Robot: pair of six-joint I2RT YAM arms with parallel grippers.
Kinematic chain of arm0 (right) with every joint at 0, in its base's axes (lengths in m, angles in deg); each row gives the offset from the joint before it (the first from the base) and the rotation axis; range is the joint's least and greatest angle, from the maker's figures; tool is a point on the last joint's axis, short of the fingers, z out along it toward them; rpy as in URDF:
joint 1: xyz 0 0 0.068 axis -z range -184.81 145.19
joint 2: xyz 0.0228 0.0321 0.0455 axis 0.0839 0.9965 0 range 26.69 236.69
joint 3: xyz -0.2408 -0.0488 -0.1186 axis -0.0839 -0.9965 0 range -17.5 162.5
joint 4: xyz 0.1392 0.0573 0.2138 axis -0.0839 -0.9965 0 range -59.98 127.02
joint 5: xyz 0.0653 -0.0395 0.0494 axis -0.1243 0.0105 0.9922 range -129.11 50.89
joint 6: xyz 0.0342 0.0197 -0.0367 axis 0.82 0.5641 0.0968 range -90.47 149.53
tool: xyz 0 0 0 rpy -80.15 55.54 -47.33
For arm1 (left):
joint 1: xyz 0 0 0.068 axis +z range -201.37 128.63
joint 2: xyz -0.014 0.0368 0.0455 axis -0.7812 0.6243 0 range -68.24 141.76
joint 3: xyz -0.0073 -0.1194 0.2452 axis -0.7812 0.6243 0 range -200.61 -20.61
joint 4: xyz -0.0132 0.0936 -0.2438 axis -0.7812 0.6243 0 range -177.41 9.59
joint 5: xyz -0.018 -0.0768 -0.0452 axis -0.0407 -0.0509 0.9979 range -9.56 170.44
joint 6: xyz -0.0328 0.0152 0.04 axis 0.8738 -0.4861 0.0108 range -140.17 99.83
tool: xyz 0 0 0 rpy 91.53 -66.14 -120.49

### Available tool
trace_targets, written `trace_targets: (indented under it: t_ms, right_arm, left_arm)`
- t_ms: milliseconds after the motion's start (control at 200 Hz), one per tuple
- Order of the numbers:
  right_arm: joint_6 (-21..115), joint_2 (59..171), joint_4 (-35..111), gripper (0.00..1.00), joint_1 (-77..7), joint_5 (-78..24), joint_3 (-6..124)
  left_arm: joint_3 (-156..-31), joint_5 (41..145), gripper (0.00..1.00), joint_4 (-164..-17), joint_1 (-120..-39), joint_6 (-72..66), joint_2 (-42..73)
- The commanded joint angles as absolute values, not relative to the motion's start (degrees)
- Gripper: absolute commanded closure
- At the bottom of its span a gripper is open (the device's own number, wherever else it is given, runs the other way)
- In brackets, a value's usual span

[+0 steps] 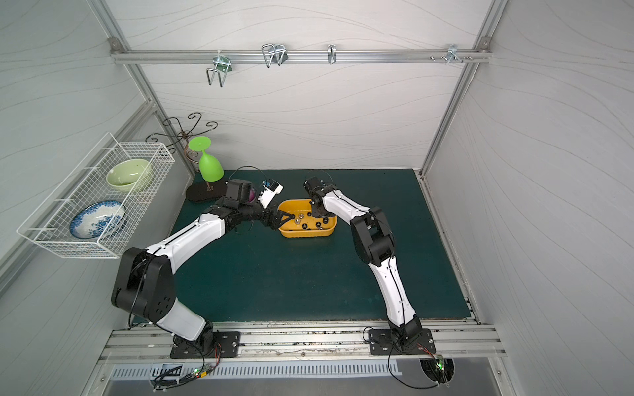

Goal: Put the nuts on the desktop into the storage box
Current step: Place the nut in the storage box, then reset both arms

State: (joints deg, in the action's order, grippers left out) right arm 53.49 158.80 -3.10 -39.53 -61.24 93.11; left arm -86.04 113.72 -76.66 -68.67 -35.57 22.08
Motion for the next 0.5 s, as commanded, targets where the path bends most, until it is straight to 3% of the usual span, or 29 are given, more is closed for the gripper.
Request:
trace_targets:
  t_ms: [0, 345, 495]
  right_arm:
    - [52.7, 151.7, -5.1, 0.53, -39.2, -62.1, 92.9]
    - [50.5, 132.5, -4.5, 0.44, -41.1, -62.2, 83.8]
    - [47.4, 119.2, -0.9, 0.27, -41.3, -61.5, 74.0]
  left_arm:
    - [-87.8, 113.5, 0.02, -73.9, -68.9, -40.1, 18.3]
    - [-86.2, 112.2, 0.02, -67.3, -65.0, -41.5, 9.3]
    - [-84.8, 110.9, 0.02, -65.4, -60.7, -38.5, 5.0]
